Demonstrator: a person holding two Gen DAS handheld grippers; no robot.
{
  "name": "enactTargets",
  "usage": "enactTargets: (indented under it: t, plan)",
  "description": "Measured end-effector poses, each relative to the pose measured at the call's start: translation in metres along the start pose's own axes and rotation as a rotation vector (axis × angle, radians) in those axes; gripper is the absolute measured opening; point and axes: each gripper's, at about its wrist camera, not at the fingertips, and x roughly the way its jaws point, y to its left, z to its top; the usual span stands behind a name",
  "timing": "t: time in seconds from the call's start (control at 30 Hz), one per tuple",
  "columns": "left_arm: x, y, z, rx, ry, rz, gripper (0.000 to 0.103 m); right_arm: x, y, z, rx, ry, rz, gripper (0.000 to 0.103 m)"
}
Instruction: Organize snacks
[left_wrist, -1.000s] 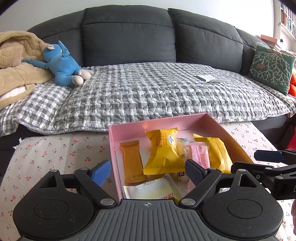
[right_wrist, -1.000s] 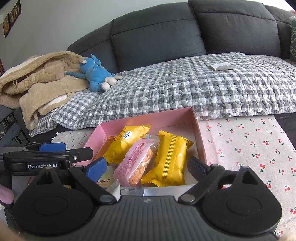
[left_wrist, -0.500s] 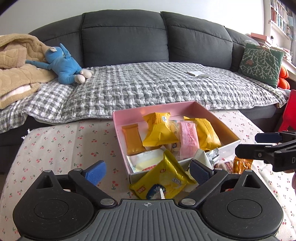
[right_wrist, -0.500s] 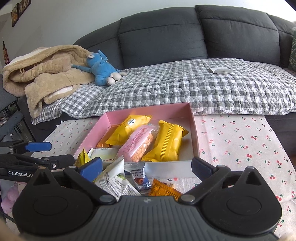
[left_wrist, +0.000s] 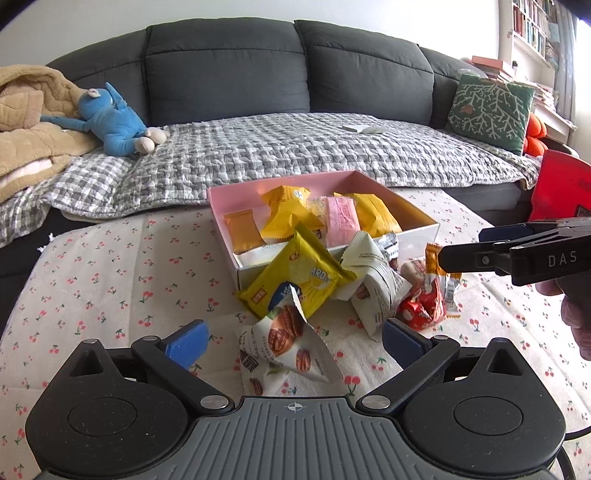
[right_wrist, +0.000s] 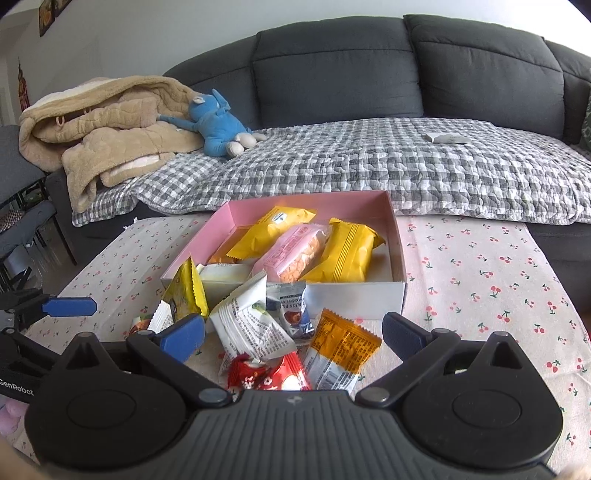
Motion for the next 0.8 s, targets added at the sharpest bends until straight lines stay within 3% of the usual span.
enactTargets:
  t: [0.43,0.8]
  plan:
    - [-0.026,-0.004,-0.038,0.065,0.008,-0.021,0.101,-0.01,0.012,-0.035,-0.095,0.031,-0.012,0.103]
    - [-0.021,-0.004,-0.065,0.097,0.073,-0.007,0.101,-0.005,0.021,-0.063,-0.14,0.11,-0.002,0.103]
